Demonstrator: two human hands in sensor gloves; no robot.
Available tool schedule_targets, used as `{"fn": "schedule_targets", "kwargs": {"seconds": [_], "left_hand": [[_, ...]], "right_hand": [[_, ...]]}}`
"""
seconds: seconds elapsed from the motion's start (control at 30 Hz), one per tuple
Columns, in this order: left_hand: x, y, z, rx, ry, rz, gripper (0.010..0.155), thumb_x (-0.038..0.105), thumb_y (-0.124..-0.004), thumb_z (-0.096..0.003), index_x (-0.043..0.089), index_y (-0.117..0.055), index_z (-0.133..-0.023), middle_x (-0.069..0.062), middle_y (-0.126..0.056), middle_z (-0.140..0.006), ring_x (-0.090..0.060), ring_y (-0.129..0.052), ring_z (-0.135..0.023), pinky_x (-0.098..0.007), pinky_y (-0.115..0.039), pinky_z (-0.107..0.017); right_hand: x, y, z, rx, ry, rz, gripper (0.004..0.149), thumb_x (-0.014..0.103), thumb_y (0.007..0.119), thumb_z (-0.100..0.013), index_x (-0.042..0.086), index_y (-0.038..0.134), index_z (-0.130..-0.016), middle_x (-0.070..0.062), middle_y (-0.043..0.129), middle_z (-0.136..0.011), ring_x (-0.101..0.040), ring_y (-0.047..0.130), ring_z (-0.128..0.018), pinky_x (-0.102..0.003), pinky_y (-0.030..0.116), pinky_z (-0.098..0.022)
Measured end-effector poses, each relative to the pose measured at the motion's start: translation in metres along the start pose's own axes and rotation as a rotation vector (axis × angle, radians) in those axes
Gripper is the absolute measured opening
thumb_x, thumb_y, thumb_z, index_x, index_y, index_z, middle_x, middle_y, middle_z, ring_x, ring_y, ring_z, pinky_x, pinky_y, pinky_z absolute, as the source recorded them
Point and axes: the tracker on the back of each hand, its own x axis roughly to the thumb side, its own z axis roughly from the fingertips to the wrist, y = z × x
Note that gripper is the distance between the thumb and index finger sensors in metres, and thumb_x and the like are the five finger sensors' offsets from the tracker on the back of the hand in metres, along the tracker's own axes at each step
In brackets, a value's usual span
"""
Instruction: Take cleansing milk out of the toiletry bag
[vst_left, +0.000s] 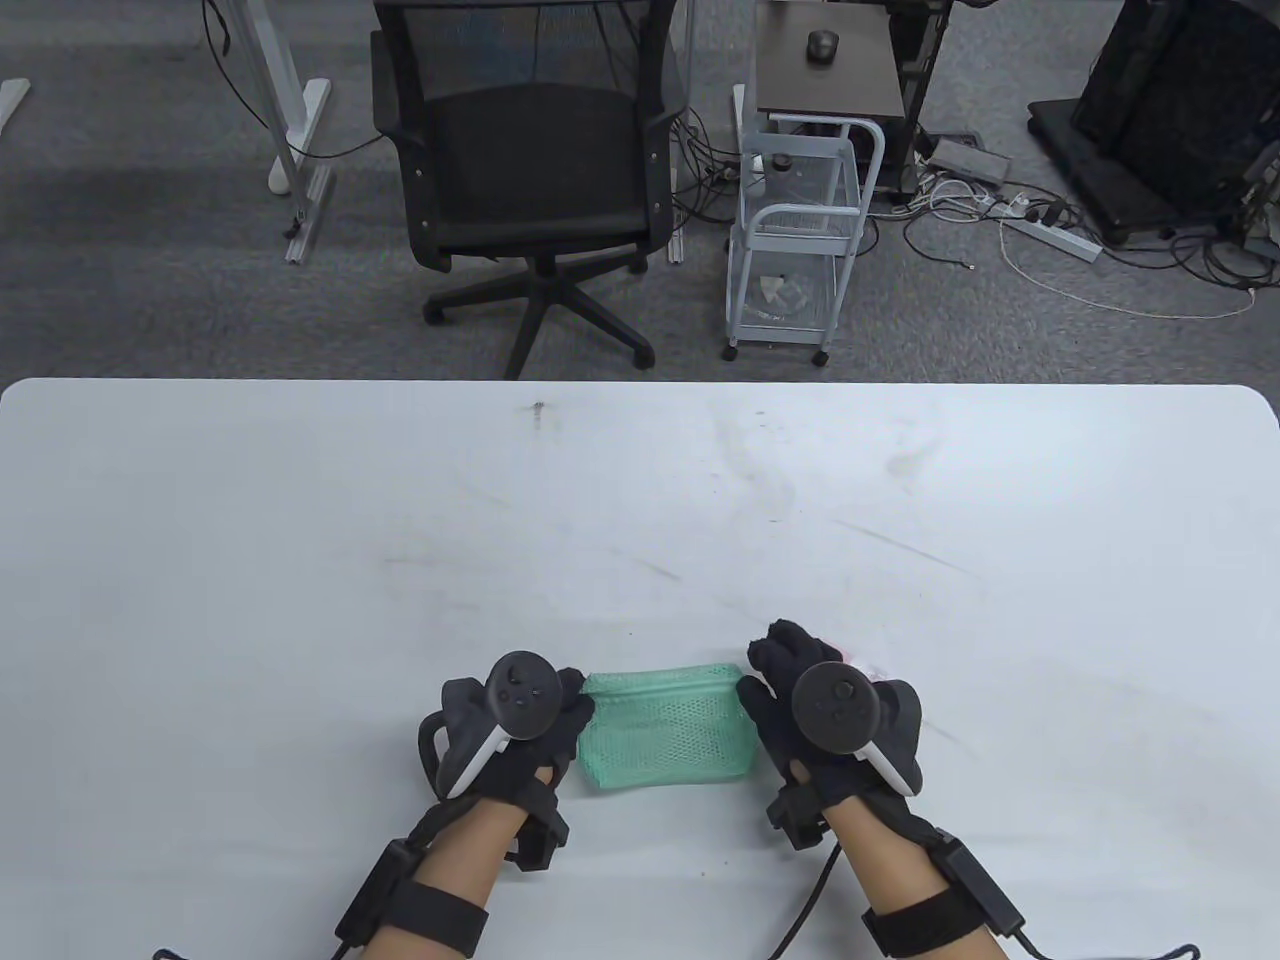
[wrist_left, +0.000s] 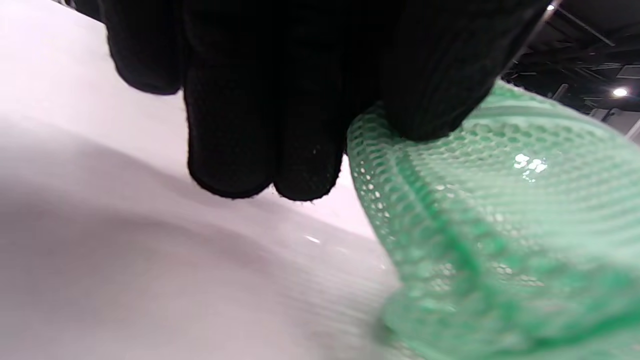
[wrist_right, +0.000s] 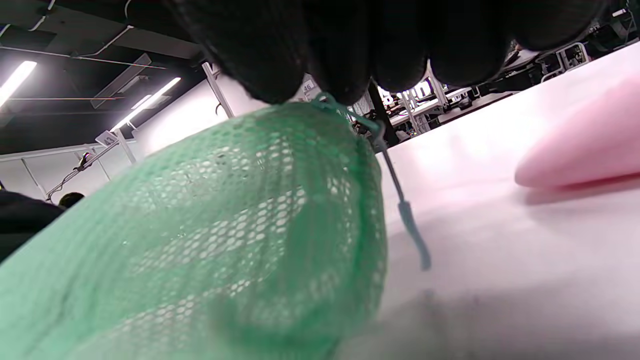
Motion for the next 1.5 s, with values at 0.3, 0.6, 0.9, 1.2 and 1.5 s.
{"fn": "schedule_targets", "kwargs": {"seconds": [0.3, 0.6, 0.9, 1.2, 1.5], "left_hand": [[-0.006, 0.005, 0.0, 0.04, 0.003, 0.032, 0.057, 0.043, -0.086, -0.05, 0.024, -0.077, -0.103, -0.01, -0.094, -0.099, -0.041, -0.098, -0.083, -0.063, -0.066, -0.07], [0.001, 0.03, 0.017, 0.127, -0.077, 0.012, 0.058, 0.045, -0.085, -0.0506, 0.025, -0.076, -0.104, -0.012, -0.091, -0.102, -0.043, -0.093, -0.087, -0.065, -0.062, -0.071], [0.015, 0.056, 0.048, 0.231, -0.174, -0.053, 0.059, 0.048, -0.084, -0.0511, 0.025, -0.076, -0.105, -0.013, -0.085, -0.108, -0.047, -0.085, -0.095, -0.068, -0.056, -0.073], [0.027, 0.062, 0.062, 0.28, -0.229, -0.086, 0.059, 0.049, -0.083, -0.0513, 0.025, -0.076, -0.105, -0.013, -0.086, -0.108, -0.047, -0.085, -0.094, -0.068, -0.056, -0.073], [0.028, 0.063, 0.063, 0.277, -0.238, -0.085, 0.059, 0.049, -0.083, -0.0513, 0.025, -0.076, -0.105, -0.013, -0.086, -0.108, -0.047, -0.085, -0.094, -0.068, -0.056, -0.073]], "right_hand": [[0.006, 0.0, 0.004, 0.005, -0.036, 0.049, 0.052, 0.027, 0.089, -0.054, -0.003, 0.08, -0.096, -0.035, 0.068, -0.108, -0.069, 0.071, -0.085, -0.074, 0.061, -0.059], [0.004, -0.014, 0.008, -0.093, -0.089, 0.181, 0.052, 0.027, 0.089, -0.054, -0.002, 0.08, -0.096, -0.034, 0.069, -0.108, -0.068, 0.071, -0.086, -0.074, 0.061, -0.06], [0.002, -0.029, 0.012, -0.106, -0.087, 0.24, 0.054, 0.031, 0.086, -0.055, -0.001, 0.079, -0.098, -0.035, 0.067, -0.11, -0.07, 0.07, -0.086, -0.074, 0.061, -0.06], [0.015, -0.034, 0.021, -0.135, -0.142, 0.249, 0.056, 0.033, 0.082, -0.057, -0.002, 0.076, -0.1, -0.036, 0.066, -0.11, -0.07, 0.07, -0.086, -0.074, 0.061, -0.06], [0.023, -0.028, 0.023, -0.071, -0.153, 0.252, 0.06, 0.035, 0.08, -0.058, -0.001, 0.07, -0.105, -0.038, 0.062, -0.111, -0.071, 0.069, -0.086, -0.074, 0.061, -0.06]]}}
